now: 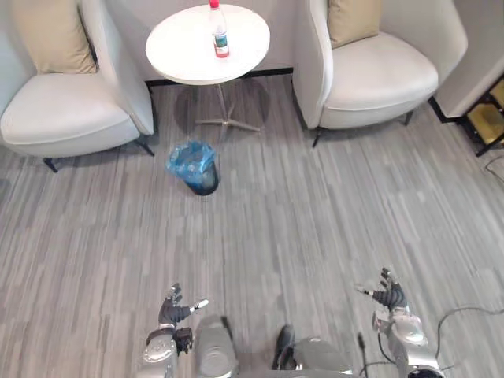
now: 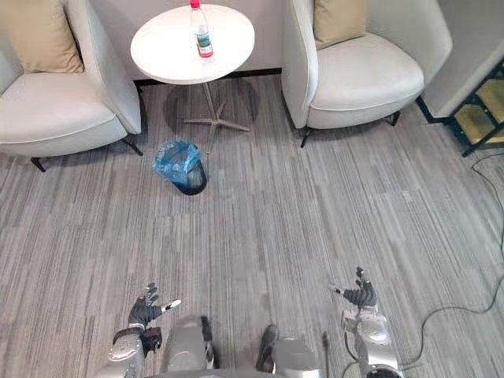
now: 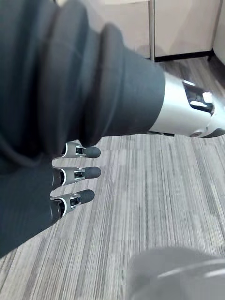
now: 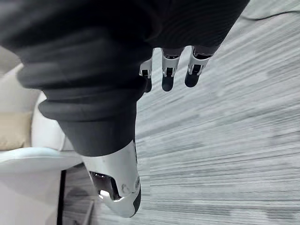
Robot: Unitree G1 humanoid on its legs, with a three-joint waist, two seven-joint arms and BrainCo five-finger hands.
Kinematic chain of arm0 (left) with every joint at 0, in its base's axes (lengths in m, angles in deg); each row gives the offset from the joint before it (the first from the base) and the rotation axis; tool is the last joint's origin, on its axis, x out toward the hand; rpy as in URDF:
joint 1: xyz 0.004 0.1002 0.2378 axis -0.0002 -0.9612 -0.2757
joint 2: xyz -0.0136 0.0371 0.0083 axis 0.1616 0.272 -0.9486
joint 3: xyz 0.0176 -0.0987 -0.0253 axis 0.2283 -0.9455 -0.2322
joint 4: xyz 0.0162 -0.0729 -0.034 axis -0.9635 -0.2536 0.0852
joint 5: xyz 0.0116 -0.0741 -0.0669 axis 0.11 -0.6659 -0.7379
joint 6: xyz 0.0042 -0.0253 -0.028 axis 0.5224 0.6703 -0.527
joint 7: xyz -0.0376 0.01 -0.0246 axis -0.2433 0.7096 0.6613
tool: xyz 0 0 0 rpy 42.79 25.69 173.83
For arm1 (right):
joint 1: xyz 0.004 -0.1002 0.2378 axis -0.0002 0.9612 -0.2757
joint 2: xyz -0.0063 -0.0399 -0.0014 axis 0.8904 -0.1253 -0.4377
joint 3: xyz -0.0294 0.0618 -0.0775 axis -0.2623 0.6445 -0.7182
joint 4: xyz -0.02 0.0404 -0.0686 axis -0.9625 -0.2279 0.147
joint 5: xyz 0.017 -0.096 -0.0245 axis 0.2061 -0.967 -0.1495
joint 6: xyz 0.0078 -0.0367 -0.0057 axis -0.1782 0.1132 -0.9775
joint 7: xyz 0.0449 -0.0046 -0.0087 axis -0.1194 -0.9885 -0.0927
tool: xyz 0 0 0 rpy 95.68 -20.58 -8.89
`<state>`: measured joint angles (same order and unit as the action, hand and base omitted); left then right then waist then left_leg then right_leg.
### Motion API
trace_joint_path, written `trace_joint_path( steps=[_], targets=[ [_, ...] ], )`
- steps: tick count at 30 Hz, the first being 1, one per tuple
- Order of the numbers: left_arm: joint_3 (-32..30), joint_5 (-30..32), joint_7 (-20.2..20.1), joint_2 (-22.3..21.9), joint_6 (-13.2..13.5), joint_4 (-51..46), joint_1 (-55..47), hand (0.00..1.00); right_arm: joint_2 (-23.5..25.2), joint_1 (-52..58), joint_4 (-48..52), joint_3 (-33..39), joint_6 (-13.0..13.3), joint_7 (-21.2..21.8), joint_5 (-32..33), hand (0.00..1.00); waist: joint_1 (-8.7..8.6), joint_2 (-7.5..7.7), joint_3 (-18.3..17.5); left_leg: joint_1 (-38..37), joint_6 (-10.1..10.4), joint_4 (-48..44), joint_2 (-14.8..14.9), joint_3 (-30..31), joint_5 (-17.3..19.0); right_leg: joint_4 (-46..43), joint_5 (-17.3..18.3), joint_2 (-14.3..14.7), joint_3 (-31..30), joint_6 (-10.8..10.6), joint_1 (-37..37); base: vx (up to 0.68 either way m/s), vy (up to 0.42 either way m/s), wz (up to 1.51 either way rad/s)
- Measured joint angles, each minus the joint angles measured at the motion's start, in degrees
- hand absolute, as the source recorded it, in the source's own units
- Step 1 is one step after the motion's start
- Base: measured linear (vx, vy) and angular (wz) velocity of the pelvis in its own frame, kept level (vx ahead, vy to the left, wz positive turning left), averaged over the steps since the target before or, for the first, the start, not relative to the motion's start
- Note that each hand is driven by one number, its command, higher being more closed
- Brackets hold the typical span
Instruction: Gather rubbish on tea table into small bin, then transfer packed bag to large trash can.
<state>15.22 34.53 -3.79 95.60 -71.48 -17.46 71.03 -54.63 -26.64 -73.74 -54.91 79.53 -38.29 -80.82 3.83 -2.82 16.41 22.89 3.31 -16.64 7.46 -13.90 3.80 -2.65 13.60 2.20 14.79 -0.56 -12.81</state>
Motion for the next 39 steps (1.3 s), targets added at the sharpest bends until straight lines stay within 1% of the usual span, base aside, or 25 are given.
trace_joint_path(
  steps=[2,3,4,5,6,7,9,11,13,14,15,16,18,19,20,22,24,26,27,28,30,32,34,36,39],
  targets=[
    [-1.22,0.02,0.06,-0.48,-0.18,-0.24,-1.53,0.00,0.28,-0.01,-0.24,-0.52,-0.13,-0.68,-0.15,0.00,1.37,0.02,-0.98,1.31,-6.31,-7.31,-0.87,1.78,-2.45,-4.86,6.55,-1.20,-2.84,-2.12,-1.63,0.58,0.190,-0.72],
    [-1.55,0.01,0.08,-0.53,-0.17,-0.25,-1.52,0.00,0.77,0.35,-0.23,-0.55,-0.11,-0.71,-0.16,0.00,1.16,1.40,-1.47,1.27,-6.56,-8.80,-1.68,0.79,-0.03,-9.38,8.00,-3.07,-2.96,-2.81,-0.11,0.66,0.178,-0.33],
    [-1.37,0.01,0.05,-0.76,-0.13,-0.28,-1.49,0.00,1.24,0.45,-0.66,-0.55,-0.12,-0.71,-0.21,0.00,0.37,2.81,-2.20,0.61,-7.39,-10.40,-2.88,0.73,3.20,-23.27,8.76,-6.41,-3.53,-4.53,5.51,0.64,0.156,0.04],
    [-1.33,0.00,0.09,-0.43,-0.15,-0.19,-1.44,0.00,1.74,-0.10,-1.18,-1.06,-0.14,-0.74,-0.51,0.00,-0.18,3.99,-1.66,-2.01,-8.02,-10.82,-4.40,0.33,5.58,-40.02,4.37,-9.83,-5.00,-10.18,11.68,0.64,0.168,0.05],
    [-1.24,-0.01,0.12,-0.02,-0.20,-0.11,-1.25,0.00,1.87,-0.11,-1.38,-1.61,-0.15,-0.77,-0.71,0.00,-0.32,4.70,-1.39,-3.72,-8.82,-10.87,-5.12,0.20,7.13,-47.51,3.46,-11.49,-5.78,-11.01,14.55,0.62,0.153,0.17],
    [-0.57,-0.03,0.25,0.75,-0.29,0.03,-0.87,0.00,1.91,-0.03,-2.22,-2.35,-0.22,-0.66,-0.78,0.00,-0.84,5.13,-1.15,-7.82,-9.00,-10.89,-6.11,0.34,9.08,-56.55,4.41,-13.36,-5.45,-9.26,18.28,0.64,0.107,0.26],
    [0.43,-0.14,0.35,1.47,-0.13,0.00,-0.85,0.00,1.90,0.11,-2.49,-3.49,-0.26,-0.68,-0.78,0.00,-1.53,4.50,-1.14,-14.83,-8.67,-8.05,-6.50,1.42,10.98,-55.43,6.30,-13.94,-2.97,-5.68,21.56,0.62,0.058,0.27],
    [0.40,-1.09,0.29,1.53,0.08,0.08,0.68,0.00,1.72,-0.64,-2.38,-4.42,-0.04,-0.50,-0.81,0.00,-2.21,2.87,-0.47,-21.28,-8.36,-2.77,-5.40,4.05,11.09,-39.03,7.16,-11.53,-0.08,-3.71,26.65,0.70,-0.038,0.54],
    [0.47,-1.10,0.28,1.54,0.12,0.38,1.60,0.00,1.65,-1.04,-2.38,-4.25,-0.07,-0.51,-0.81,0.00,-3.47,2.27,-0.61,-23.21,-6.86,-0.71,-4.63,6.83,11.42,-21.95,2.06,-9.26,-3.38,-4.98,29.35,0.52,-0.081,0.91],
    [0.50,-1.09,0.34,1.54,0.08,0.90,1.90,0.00,1.63,-0.01,-2.43,-3.96,-0.25,-0.57,-0.98,0.00,-3.57,2.37,-0.62,-25.10,-4.56,-0.24,-4.27,8.37,12.67,-14.05,-6.53,-8.42,-6.18,-4.98,29.43,0.46,-0.132,0.81],
    [0.50,-1.07,0.35,1.56,0.07,1.13,1.87,0.00,1.72,0.78,-2.42,-3.89,-0.26,-0.59,-1.36,0.00,-3.65,2.64,-0.78,-26.02,-3.40,-0.43,-4.04,9.45,13.39,-12.91,-11.21,-7.99,-7.54,-5.12,28.83,0.60,-0.232,0.87],
    [0.48,-0.95,0.43,0.75,-0.03,2.17,1.99,0.00,1.31,1.83,-2.46,-3.84,-0.52,-0.52,-2.50,0.00,-3.12,1.70,-1.59,-26.41,-1.71,-1.94,-2.30,11.12,14.42,-14.49,-13.42,-7.14,-7.10,-2.57,27.92,0.71,-0.301,0.64],
    [0.68,-0.90,0.34,0.70,-0.10,2.38,1.82,0.00,1.60,1.87,-0.93,-3.85,-0.60,-0.53,-2.93,0.00,-3.01,1.39,-2.10,-22.10,0.79,-10.23,-0.49,12.16,12.93,-16.47,-9.37,-6.85,-4.71,-1.06,27.35,0.53,-0.275,0.68],
    [0.74,-0.91,0.33,0.38,-0.11,2.34,2.57,0.00,1.62,2.02,0.29,-3.89,-0.51,-0.55,-2.92,0.00,-3.48,0.90,-1.65,-17.38,2.78,-20.99,1.37,11.86,9.84,-15.31,-7.77,-6.53,-2.13,-0.24,24.26,0.45,-0.264,0.87],
    [0.77,-0.92,0.29,-0.04,-0.10,2.27,3.25,0.00,1.69,2.19,0.35,-4.35,-0.53,-0.72,-2.87,0.00,-2.86,0.73,-0.96,-12.96,2.38,-31.26,4.31,10.21,7.95,-12.15,-7.29,-5.48,-0.36,0.44,18.70,0.44,-0.247,0.83],
    [0.87,-0.94,0.30,-0.12,-0.04,2.18,3.93,0.00,2.19,2.74,2.57,-4.85,-0.20,-0.95,-2.67,0.00,-2.21,1.89,-0.34,-9.65,0.52,-34.79,6.25,6.16,9.15,-7.27,-7.07,-5.38,1.92,0.75,11.38,0.38,-0.193,0.58],
    [0.88,-1.00,0.31,-0.17,-0.03,1.54,4.62,0.00,2.05,2.24,5.23,-4.31,0.29,-1.03,-2.69,0.00,-1.40,2.43,-0.52,-6.63,0.13,-27.73,6.24,2.18,9.38,-3.88,-7.01,-5.69,3.10,0.64,8.05,0.34,-0.118,0.29],
    [0.82,-1.00,0.36,-0.19,-0.01,1.12,5.13,0.00,1.67,1.08,6.36,-3.65,0.41,-1.14,-2.77,0.00,-1.42,1.55,-0.61,-4.35,0.28,-16.30,5.41,-0.78,7.70,-2.90,-5.90,-5.94,4.76,-1.11,7.03,0.31,0.040,0.27],
    [0.85,-1.00,0.34,-0.38,-0.01,0.88,5.08,0.00,1.43,0.97,6.51,-3.40,0.37,-1.60,-2.82,0.00,-1.47,0.65,-0.90,-4.27,-0.47,-8.06,4.85,-3.47,1.64,-3.00,-4.72,-5.41,5.46,-2.49,6.20,0.25,0.113,0.34],
    [0.82,-1.01,0.36,-0.55,0.04,0.38,4.40,0.00,1.07,1.35,6.59,-3.56,0.30,-2.01,-2.87,0.00,-1.32,-1.07,-1.65,-4.30,-4.28,-3.79,4.80,-4.09,-4.79,-3.35,-3.42,-4.40,5.51,-3.40,5.25,0.32,0.130,0.49],
    [0.38,-0.97,0.38,0.72,0.02,-0.01,3.71,0.00,2.32,1.32,7.14,-4.83,-0.06,-2.09,-3.17,0.00,-0.93,2.81,-2.00,-5.43,-6.03,-4.01,0.10,-4.17,-1.90,-7.91,0.80,-8.95,5.85,-5.53,5.53,0.34,0.127,0.46],
    [0.57,-0.94,0.40,0.41,-0.08,0.03,2.76,0.00,2.31,0.45,7.94,-4.84,-0.05,-2.08,-4.12,0.00,-1.21,3.50,-1.77,-6.51,-6.08,-4.69,-1.43,-4.35,1.43,-17.38,3.14,-12.64,5.14,-7.05,7.91,0.24,0.098,0.29],
    [1.03,-0.82,0.37,0.78,-0.10,-0.02,0.75,0.00,2.40,-0.66,9.18,-6.28,0.04,-1.98,-5.35,0.00,-1.49,3.60,-1.73,-10.12,-7.03,-5.09,-3.53,-3.19,4.28,-39.13,0.24,-17.13,0.07,-7.88,15.74,0.30,0.128,0.34],
    [1.45,-0.81,0.43,1.66,-0.08,-0.22,0.60,0.00,2.42,-0.59,10.58,-7.97,0.06,-1.95,-6.57,0.00,-1.44,3.68,-1.76,-12.80,-7.66,-5.05,-4.28,-1.13,5.36,-43.23,2.69,-16.08,-3.82,-7.33,18.24,0.31,0.044,0.58],
    [1.85,-0.81,0.68,2.53,0.09,-1.15,1.16,0.00,2.31,-0.72,15.34,-9.90,1.20,-1.54,-7.32,0.00,-1.80,4.02,-1.99,-14.15,-6.94,-3.70,-5.44,2.76,5.13,-37.81,4.44,-13.03,-7.32,-6.24,23.23,0.28,-0.043,0.86]
  ],
)
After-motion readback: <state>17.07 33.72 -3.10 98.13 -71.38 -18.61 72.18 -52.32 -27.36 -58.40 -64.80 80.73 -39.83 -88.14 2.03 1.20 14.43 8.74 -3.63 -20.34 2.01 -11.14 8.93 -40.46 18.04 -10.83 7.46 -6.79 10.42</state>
